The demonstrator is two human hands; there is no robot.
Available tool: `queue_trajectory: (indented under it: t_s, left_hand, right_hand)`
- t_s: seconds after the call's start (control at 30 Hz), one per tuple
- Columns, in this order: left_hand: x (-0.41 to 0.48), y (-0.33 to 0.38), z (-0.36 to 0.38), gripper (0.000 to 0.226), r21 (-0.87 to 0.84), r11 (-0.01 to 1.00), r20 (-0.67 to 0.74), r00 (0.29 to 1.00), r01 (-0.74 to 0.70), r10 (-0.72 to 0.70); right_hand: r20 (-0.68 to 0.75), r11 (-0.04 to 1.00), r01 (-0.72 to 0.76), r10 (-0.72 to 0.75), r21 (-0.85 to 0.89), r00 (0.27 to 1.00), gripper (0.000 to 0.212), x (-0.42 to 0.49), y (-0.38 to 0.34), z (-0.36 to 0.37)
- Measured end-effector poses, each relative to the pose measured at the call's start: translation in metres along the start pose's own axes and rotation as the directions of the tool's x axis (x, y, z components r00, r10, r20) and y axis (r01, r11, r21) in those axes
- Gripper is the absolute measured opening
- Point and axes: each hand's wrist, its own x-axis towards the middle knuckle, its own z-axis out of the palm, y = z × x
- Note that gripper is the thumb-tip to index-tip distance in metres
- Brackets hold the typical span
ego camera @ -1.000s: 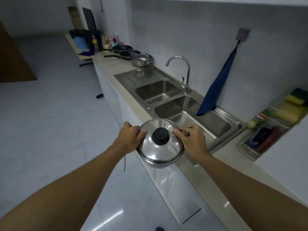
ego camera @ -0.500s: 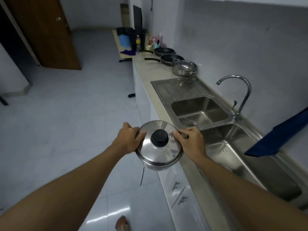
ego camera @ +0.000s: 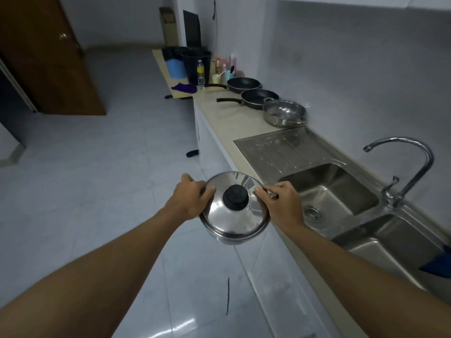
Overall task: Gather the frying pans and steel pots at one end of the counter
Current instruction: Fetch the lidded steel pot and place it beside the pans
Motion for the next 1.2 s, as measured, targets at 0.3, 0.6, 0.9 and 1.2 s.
queue_trajectory:
  t_s: [0.3,0.6,0.9,1.2]
  left_hand:
    - [0.126,-0.073,-0.025,0.05,0.002,1.0,0.014,1.0,0.013,-0.013]
    - [0.295,-0.138,-0.057,0.05,0.003,0.999,0.007,0.999,0.05,-0.05]
    - [0.438,-0.198,-0.08,0.047,-0.008,1.0,0.003,1.0,0.026,-0.026]
    - [0.584,-0.267,-0.112,0.049,-0.014,0.999,0.055,0.998,-0.041,0.042]
  right_hand:
    - [0.025,0.999,0.024,-0.023,-0.041,0.999,0.028,0.12,-0.022,0.091]
    - [0.04,1.0,0.015,-0.014,-0.012,0.999,0.026,0.282,-0.042,0.187]
    - [0.05,0.999,0.026,-0.024,-0.022,0.998,0.027,0.415,-0.056,0.264]
    - [-0.03,0.999,-0.045,0.044,-0.03,0.999,0.03,0.527,-0.079,0.349]
